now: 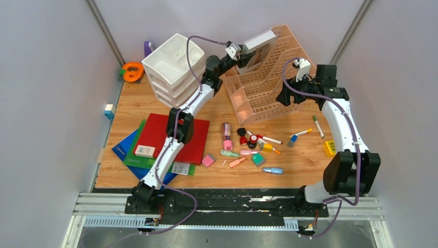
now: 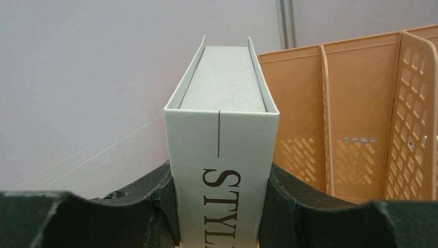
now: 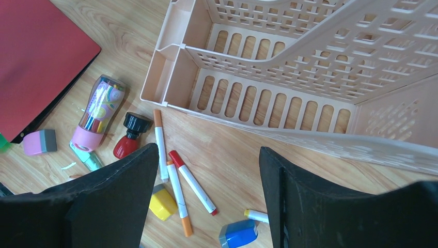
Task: Organize the desk
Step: Place the book in the storage box, then move the storage box to the corner of the board.
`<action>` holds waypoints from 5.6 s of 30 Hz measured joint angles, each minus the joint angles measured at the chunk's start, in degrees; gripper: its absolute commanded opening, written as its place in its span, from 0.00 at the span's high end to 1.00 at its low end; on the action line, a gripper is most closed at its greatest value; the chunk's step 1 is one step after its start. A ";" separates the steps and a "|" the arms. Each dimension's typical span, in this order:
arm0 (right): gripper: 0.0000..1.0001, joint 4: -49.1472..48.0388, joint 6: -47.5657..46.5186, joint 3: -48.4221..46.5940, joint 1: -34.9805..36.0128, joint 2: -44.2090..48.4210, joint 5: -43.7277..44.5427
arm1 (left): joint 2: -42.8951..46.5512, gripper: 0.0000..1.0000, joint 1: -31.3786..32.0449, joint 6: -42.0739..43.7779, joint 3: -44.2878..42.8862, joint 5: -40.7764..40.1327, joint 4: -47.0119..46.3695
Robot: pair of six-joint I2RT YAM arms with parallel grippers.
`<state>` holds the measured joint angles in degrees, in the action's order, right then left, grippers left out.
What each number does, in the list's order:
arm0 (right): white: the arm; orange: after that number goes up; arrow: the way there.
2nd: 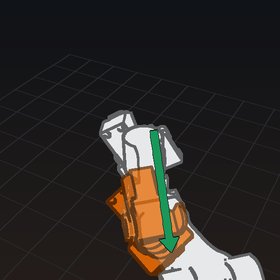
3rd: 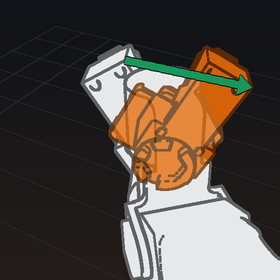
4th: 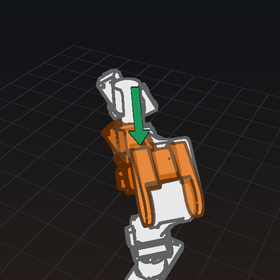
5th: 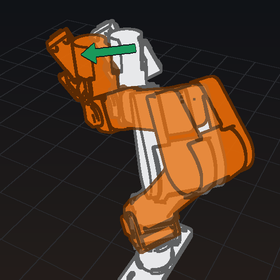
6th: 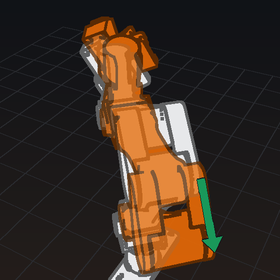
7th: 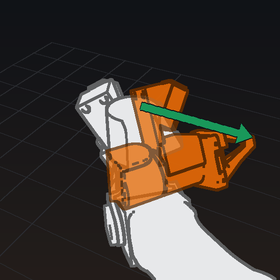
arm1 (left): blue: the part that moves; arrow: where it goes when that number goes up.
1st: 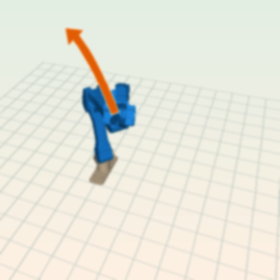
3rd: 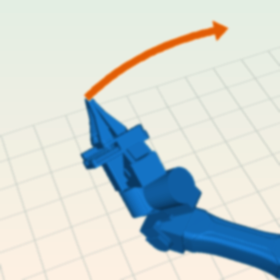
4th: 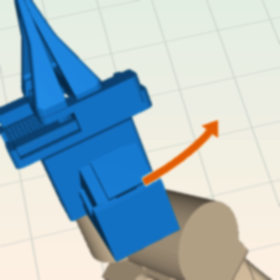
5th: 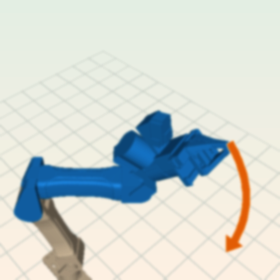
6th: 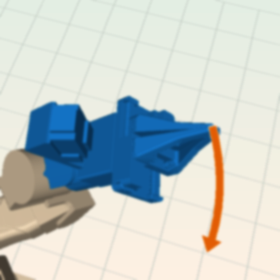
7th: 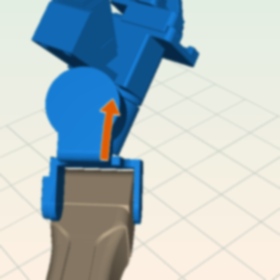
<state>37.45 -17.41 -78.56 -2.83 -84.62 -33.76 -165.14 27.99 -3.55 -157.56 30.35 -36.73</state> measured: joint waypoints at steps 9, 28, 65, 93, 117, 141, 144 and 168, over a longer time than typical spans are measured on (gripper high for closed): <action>0.28 -0.02 0.02 0.00 0.00 -0.61 -0.70 | -1.31 0.93 -0.17 1.36 -0.20 1.31 0.24; 0.28 0.39 0.90 -0.31 0.00 -0.92 -3.15 | 0.74 0.01 -0.61 1.51 3.52 2.21 4.66; 0.29 3.89 1.05 -4.42 0.07 -0.90 -5.51 | 15.45 0.00 2.34 -0.48 17.88 -17.35 17.29; 0.28 3.85 1.38 -4.52 2.64 -0.92 -5.20 | 19.74 0.00 3.39 4.44 18.12 -18.27 16.59; 0.68 2.56 0.83 -10.60 21.75 -24.52 18.32 | 76.43 0.00 -2.12 21.33 65.77 -30.93 66.18; 1.00 10.75 -20.37 -7.48 16.94 -22.49 23.23 | 92.08 0.00 -3.76 28.81 87.45 -33.09 77.07; 1.00 10.82 -22.43 -6.86 16.83 -21.88 23.12 | 93.48 0.00 -3.76 29.42 89.31 -34.01 77.26; 0.19 11.17 -22.32 -7.54 22.18 -18.58 21.33 | 100.00 0.00 -4.59 37.38 103.73 -40.26 83.17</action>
<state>48.62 -39.72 -86.11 19.35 -103.20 -12.43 -65.14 23.40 33.82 -53.82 -9.91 46.44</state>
